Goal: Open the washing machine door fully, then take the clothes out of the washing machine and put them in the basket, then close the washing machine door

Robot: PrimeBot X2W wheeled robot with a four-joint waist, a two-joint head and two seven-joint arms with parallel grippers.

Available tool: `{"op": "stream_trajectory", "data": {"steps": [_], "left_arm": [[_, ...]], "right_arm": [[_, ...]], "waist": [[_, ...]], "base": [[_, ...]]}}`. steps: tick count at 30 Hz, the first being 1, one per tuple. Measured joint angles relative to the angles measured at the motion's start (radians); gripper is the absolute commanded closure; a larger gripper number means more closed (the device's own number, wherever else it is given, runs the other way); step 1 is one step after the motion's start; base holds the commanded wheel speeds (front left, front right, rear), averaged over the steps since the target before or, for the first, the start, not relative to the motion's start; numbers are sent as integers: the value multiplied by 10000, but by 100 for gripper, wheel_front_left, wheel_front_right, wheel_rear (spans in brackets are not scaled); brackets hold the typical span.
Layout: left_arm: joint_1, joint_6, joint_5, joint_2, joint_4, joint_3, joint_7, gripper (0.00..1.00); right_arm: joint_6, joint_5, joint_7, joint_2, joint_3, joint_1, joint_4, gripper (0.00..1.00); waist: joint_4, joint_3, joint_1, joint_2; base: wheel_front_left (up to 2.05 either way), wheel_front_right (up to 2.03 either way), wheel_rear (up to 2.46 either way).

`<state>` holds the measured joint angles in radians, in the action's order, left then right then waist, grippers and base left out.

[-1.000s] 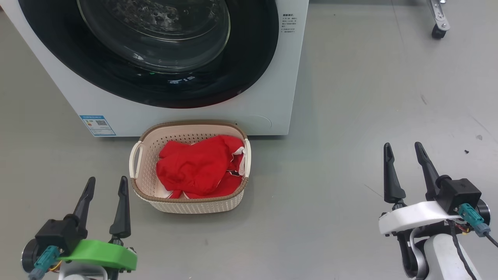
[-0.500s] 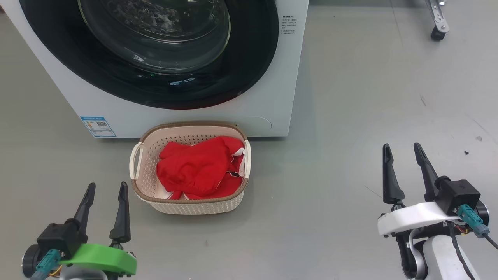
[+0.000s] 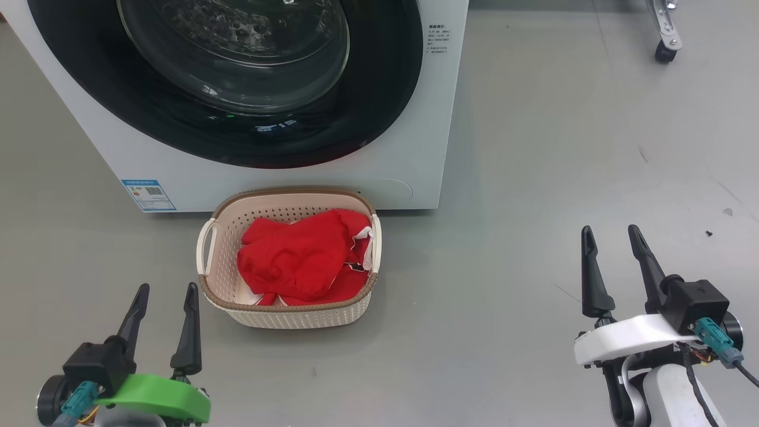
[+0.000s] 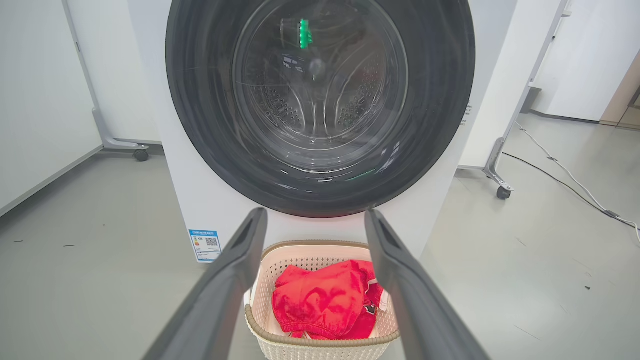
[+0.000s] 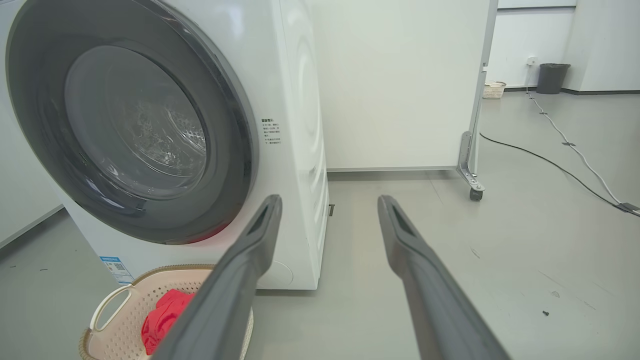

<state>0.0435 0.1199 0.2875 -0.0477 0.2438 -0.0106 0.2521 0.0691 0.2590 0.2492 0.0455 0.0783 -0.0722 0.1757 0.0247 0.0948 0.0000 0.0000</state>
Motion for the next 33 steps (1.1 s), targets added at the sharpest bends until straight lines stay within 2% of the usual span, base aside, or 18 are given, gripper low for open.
{"op": "stream_trajectory", "data": {"steps": [33], "left_arm": [[-35, 15, 468, 15, -265, -196, 0, 0]], "right_arm": [[17, -31, 2, -10, 58, 57, -8, 0]], "waist": [[50, -50, 0, 0]], "base": [[0, 0, 0]]}}
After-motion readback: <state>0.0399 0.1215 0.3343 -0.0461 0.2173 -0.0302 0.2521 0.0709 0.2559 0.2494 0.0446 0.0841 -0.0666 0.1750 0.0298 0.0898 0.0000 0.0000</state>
